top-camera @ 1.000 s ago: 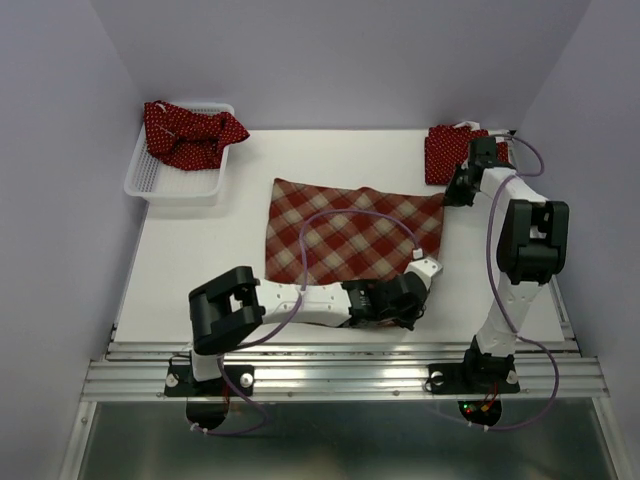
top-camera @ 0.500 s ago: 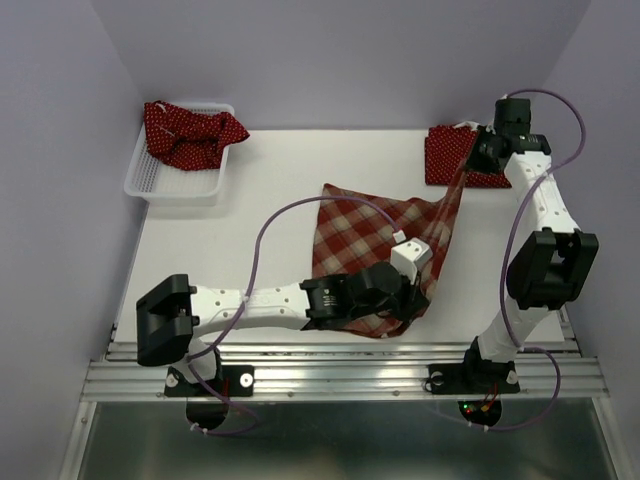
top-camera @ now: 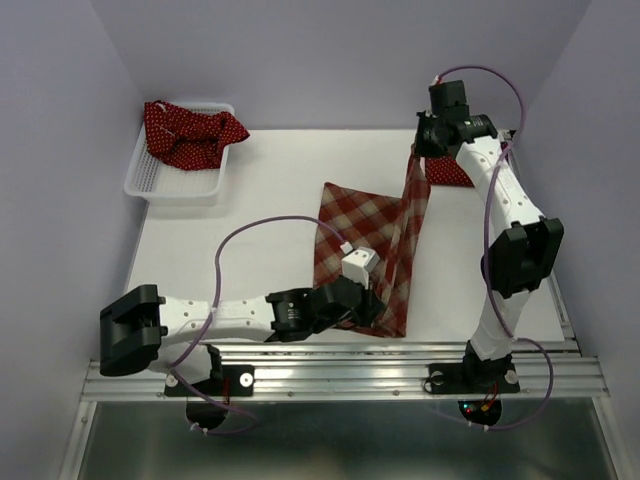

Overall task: Fold and stack the skirts
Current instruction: Fold the skirt

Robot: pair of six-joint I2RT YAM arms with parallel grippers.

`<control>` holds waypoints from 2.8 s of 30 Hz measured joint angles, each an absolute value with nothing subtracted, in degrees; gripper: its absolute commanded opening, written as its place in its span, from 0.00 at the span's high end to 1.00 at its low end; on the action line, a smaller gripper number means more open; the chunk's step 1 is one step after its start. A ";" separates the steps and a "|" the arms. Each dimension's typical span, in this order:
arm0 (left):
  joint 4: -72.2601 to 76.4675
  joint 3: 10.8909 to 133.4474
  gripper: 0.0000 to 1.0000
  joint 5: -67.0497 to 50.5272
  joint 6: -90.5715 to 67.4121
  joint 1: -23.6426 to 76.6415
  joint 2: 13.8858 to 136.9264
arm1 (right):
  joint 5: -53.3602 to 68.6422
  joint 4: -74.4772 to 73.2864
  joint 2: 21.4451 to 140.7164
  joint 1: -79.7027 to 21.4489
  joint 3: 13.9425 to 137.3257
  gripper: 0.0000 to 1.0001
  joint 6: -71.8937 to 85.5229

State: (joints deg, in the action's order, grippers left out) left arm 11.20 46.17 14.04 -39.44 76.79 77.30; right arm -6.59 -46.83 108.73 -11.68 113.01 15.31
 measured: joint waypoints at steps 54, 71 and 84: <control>14.57 35.07 1.00 7.05 -46.87 68.45 67.72 | -21.96 -38.52 122.80 -27.44 123.74 0.99 17.69; 17.52 56.40 1.00 0.45 -36.56 75.05 83.46 | -25.04 -42.41 108.99 -14.15 111.07 0.98 12.99; 19.53 57.95 1.00 -4.56 -35.48 75.37 91.88 | -20.97 -44.47 107.07 -12.97 109.21 1.00 11.64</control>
